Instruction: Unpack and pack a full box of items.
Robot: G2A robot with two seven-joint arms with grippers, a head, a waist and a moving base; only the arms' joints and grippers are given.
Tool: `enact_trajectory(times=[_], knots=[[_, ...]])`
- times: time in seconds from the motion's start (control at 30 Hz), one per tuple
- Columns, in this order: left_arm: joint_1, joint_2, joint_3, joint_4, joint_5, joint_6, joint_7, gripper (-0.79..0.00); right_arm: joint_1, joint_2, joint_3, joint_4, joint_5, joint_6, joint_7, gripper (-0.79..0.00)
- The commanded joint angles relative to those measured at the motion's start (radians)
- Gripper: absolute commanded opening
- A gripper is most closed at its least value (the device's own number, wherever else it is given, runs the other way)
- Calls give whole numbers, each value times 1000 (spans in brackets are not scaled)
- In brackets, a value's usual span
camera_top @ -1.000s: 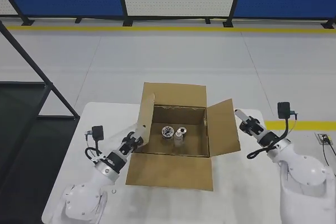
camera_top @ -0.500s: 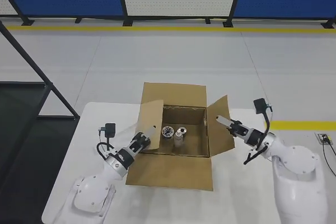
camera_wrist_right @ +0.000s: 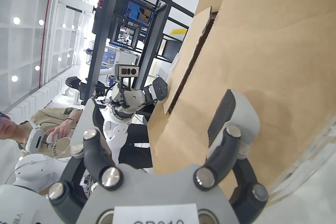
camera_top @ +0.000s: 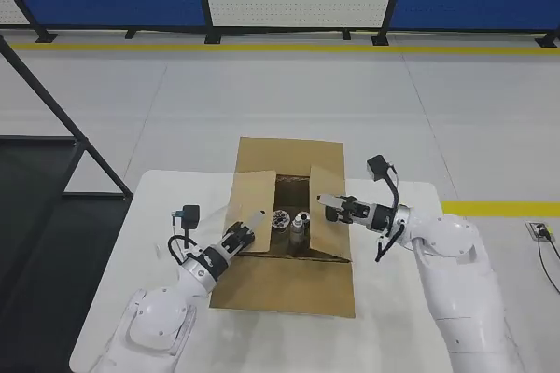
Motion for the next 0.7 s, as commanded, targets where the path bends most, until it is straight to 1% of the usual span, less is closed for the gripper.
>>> enact_trajectory(times=[0.0, 0.2, 0.4, 0.67], knots=[[-4, 0, 0, 10, -2, 3, 1, 0, 21, -1, -30, 39, -10, -11, -13, 0], [-12, 0, 3, 31, -5, 6, 2, 0, 49, 1, -91, 99, -49, -62, -42, 0], [-25, -2, 13, 50, -10, 14, 9, 0, 48, 9, -124, 103, -86, -112, -63, 0], [-45, -5, 30, 76, -9, 22, 19, 0, 40, 19, -163, 82, -151, -100, -107, 0]])
